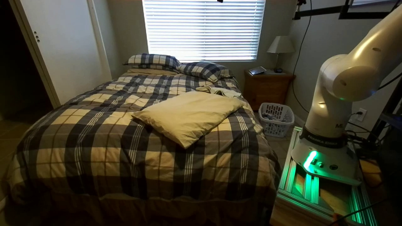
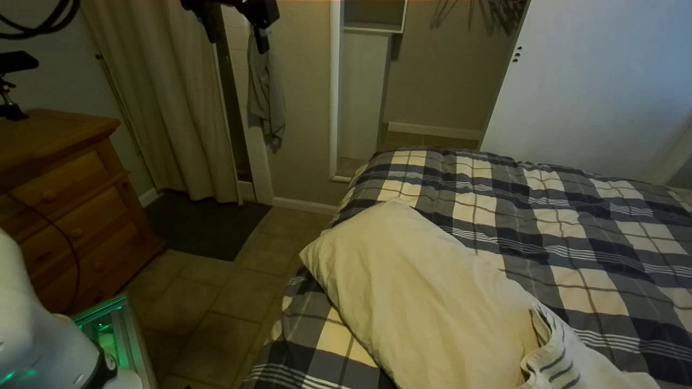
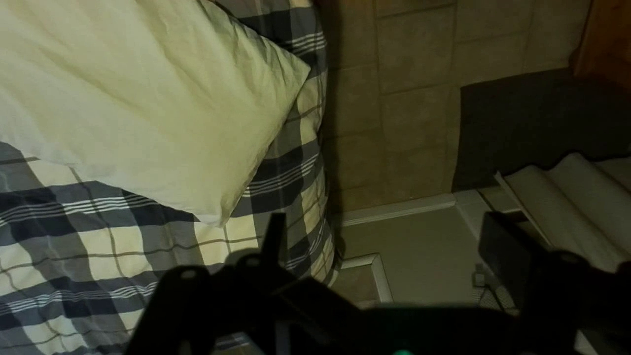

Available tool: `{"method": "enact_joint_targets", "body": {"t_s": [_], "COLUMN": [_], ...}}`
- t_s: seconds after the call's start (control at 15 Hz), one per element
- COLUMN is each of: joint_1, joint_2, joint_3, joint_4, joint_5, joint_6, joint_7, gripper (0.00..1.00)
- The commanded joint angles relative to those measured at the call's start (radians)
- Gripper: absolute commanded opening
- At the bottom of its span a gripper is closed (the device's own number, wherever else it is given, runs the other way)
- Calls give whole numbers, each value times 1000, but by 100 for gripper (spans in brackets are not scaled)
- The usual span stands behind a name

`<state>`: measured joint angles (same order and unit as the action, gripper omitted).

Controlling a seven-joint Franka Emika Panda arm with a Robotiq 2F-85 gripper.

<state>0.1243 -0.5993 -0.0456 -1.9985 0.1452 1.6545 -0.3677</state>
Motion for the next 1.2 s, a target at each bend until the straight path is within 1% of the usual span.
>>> {"method": "enact_joint_targets", "body": {"t_s": [0.0,0.93,1.0,1.13], "joint_1": [1,1,-15,-70], "joint_2": [6,10,9,-9], "joint_3": [-1,-3,-13,-37], "joint_4": [4,4,-5,-37], "joint_5": [0,1,-10,-68], "joint_6": [-3,-3,-5,-3], "joint_7": [-1,-5,5,46], "gripper": [100,100,100,100]}}
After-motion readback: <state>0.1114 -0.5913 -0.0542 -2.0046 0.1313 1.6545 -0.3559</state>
